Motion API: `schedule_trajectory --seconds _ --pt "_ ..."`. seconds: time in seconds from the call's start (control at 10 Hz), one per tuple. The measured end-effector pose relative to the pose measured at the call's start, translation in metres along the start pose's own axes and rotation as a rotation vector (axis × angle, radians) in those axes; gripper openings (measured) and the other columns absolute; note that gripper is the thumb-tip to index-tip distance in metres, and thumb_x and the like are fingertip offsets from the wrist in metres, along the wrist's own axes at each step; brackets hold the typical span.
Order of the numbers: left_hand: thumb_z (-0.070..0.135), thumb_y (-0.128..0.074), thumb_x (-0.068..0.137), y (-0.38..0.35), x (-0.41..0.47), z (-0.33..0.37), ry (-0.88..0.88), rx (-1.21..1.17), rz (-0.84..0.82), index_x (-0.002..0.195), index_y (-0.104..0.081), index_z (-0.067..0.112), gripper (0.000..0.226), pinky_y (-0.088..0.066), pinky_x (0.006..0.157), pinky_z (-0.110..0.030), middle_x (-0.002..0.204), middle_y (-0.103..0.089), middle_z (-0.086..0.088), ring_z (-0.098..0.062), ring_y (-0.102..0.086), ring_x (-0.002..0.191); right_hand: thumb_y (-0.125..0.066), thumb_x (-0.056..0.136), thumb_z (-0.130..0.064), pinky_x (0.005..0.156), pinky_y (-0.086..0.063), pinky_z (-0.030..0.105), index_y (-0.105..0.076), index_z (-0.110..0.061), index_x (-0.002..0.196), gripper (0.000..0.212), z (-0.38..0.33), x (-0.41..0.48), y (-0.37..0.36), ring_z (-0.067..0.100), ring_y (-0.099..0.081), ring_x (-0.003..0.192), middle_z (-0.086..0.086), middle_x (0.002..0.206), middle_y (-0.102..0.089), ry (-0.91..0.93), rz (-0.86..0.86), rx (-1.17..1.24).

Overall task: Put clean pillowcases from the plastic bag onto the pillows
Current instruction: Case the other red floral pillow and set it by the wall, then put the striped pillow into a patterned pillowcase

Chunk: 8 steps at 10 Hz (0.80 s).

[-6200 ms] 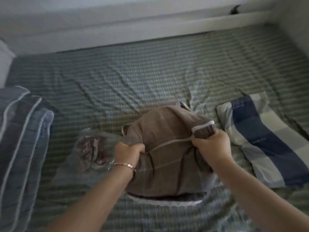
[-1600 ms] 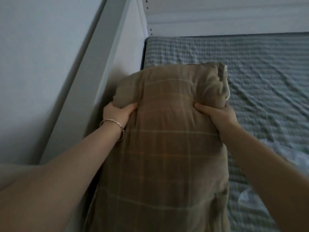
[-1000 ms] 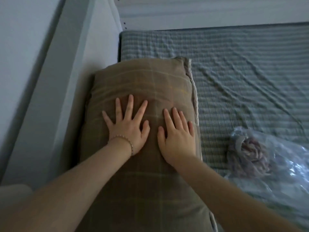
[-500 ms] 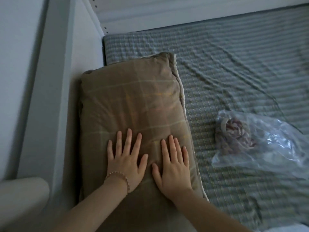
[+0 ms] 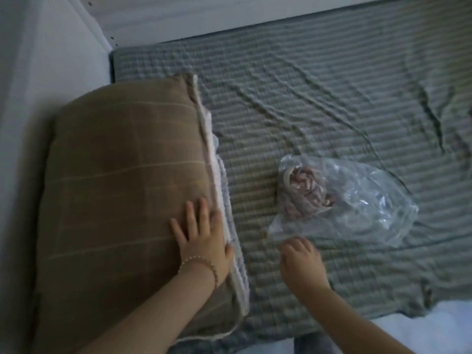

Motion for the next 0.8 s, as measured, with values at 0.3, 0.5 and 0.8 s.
schedule_trajectory --seconds 0.3,0.5,0.8 --pt "0.029 -0.042 0.094 -0.06 0.036 0.247 -0.314 -0.18 -0.349 0.135 -0.041 0.024 0.042 -0.019 0.115 -0.039 0.155 -0.009 -0.002 -0.026 -0.017 0.14 -0.063 0.063 -0.011 0.069 -0.053 0.032 -0.074 -0.018 0.072 0.015 0.228 0.025 0.113 0.02 -0.067 0.074 -0.002 0.069 -0.068 0.034 0.061 -0.168" --pt "0.032 -0.058 0.087 -0.043 0.081 0.409 -0.329 -0.525 -0.355 0.102 -0.069 0.035 0.018 0.0 0.117 -0.044 0.153 0.019 0.007 -0.024 0.016 0.142 -0.045 0.092 -0.013 0.064 -0.051 0.024 -0.061 -0.018 0.115 0.028 0.376 0.036 0.141 0.009 -0.06 0.07 -0.002 0.099 -0.067 -0.346 -0.256 0.03" --pt "0.032 -0.062 0.085 -0.08 0.121 0.491 -0.081 -0.83 -0.464 0.131 -0.05 0.02 0.048 -0.034 0.108 -0.032 0.139 -0.043 0.003 -0.018 -0.04 0.129 -0.037 0.097 -0.038 0.111 -0.025 0.045 -0.026 -0.007 0.146 0.059 0.437 0.067 0.106 0.025 -0.031 0.137 0.014 0.15 -0.031 -1.054 -0.29 1.425"
Point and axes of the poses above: each hand's wrist, its own x-axis towards the middle knuckle, its own y-axis out of the back of the hand, z = x × y, the point moved 5 cm from there along x, towards the middle knuckle
